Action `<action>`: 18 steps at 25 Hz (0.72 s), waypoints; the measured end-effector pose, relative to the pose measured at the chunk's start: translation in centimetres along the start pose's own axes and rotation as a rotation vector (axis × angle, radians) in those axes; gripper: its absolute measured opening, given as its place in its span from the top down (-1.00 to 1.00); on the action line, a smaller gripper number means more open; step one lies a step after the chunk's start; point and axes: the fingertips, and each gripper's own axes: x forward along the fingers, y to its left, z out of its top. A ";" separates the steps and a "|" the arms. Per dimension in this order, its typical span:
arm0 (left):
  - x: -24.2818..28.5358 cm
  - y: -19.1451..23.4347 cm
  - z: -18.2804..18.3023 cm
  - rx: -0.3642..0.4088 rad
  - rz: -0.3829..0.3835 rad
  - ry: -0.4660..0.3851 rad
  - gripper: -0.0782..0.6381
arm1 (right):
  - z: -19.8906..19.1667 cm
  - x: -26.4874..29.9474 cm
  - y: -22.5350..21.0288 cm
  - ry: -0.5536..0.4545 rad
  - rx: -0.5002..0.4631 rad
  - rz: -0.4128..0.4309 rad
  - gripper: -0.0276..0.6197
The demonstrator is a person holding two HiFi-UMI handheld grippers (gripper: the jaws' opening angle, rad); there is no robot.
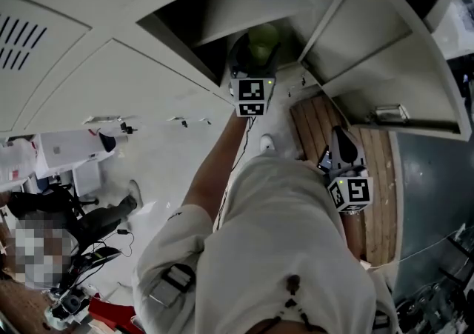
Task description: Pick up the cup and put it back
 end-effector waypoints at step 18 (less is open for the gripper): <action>-0.4 0.4 -1.7 -0.009 0.028 0.007 -0.18 | -0.5 1.5 0.1 0.008 0.001 0.030 0.83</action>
